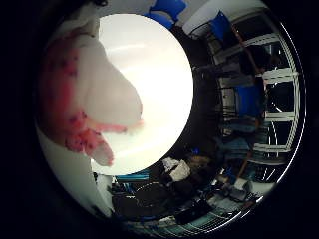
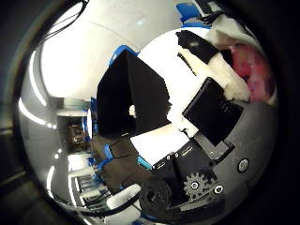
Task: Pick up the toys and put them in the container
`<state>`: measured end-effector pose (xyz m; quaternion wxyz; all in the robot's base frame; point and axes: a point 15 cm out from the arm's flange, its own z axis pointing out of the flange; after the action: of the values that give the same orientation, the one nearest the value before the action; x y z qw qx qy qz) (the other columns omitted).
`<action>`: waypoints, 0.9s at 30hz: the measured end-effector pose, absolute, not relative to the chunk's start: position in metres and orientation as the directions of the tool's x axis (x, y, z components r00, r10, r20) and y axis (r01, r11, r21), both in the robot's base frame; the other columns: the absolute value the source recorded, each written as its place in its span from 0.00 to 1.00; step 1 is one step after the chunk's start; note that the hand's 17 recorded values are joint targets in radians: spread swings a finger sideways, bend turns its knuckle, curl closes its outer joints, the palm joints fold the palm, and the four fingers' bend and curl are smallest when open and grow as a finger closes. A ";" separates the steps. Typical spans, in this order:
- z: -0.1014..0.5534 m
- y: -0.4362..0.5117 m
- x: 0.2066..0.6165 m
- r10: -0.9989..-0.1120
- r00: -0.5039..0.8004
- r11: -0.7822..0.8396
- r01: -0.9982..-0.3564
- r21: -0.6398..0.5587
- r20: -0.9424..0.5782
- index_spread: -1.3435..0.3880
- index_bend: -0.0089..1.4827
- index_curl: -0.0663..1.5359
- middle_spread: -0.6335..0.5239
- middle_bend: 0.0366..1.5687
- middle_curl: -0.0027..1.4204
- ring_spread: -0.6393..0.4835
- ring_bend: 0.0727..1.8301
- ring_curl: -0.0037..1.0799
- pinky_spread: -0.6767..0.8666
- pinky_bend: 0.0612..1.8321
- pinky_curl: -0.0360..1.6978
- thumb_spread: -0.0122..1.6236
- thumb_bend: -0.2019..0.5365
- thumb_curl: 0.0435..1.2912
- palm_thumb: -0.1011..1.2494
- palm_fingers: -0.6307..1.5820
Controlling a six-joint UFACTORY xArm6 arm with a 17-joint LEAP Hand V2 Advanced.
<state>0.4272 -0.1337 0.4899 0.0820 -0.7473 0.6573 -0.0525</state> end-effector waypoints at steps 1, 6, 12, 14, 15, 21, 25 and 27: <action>0.500 -0.133 0.418 -0.991 0.128 -0.121 -0.972 -0.200 -0.023 0.66 0.79 0.50 0.46 0.90 0.49 0.37 0.74 0.69 0.32 0.66 0.60 0.74 0.26 0.42 0.81 0.79; 0.534 -0.124 0.388 -0.992 0.129 -0.127 -0.960 -0.248 0.008 0.66 0.79 0.50 0.46 0.90 0.48 0.37 0.73 0.70 0.31 0.64 0.62 0.74 0.26 0.42 0.80 0.79; 0.561 -0.108 0.371 -0.989 0.145 -0.150 -0.941 -0.303 0.038 0.66 0.79 0.51 0.45 0.89 0.48 0.37 0.72 0.71 0.31 0.63 0.65 0.74 0.26 0.42 0.80 0.79; 0.567 -0.102 0.366 -0.987 0.154 -0.160 -0.936 -0.312 0.044 0.66 0.78 0.51 0.45 0.89 0.48 0.37 0.72 0.71 0.31 0.62 0.65 0.74 0.26 0.42 0.80 0.79; 0.570 -0.098 0.363 -0.986 0.161 -0.168 -0.934 -0.316 0.046 0.66 0.78 0.51 0.45 0.89 0.48 0.37 0.72 0.71 0.31 0.62 0.66 0.74 0.26 0.41 0.80 0.79; 0.582 -0.074 0.362 -0.979 0.195 -0.201 -0.916 -0.348 0.054 0.66 0.78 0.51 0.45 0.89 0.48 0.37 0.72 0.72 0.30 0.61 0.67 0.74 0.26 0.41 0.80 0.79; 0.589 -0.050 0.371 -0.974 0.222 -0.221 -0.896 -0.385 0.044 0.66 0.78 0.51 0.45 0.89 0.47 0.37 0.72 0.72 0.30 0.60 0.68 0.74 0.26 0.41 0.80 0.80; 0.590 -0.036 0.373 -0.971 0.239 -0.232 -0.889 -0.395 0.033 0.66 0.78 0.51 0.45 0.89 0.47 0.37 0.72 0.72 0.30 0.60 0.68 0.74 0.26 0.41 0.80 0.80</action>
<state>0.3731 -0.0364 0.5905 0.1486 -0.7728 0.6015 -0.1371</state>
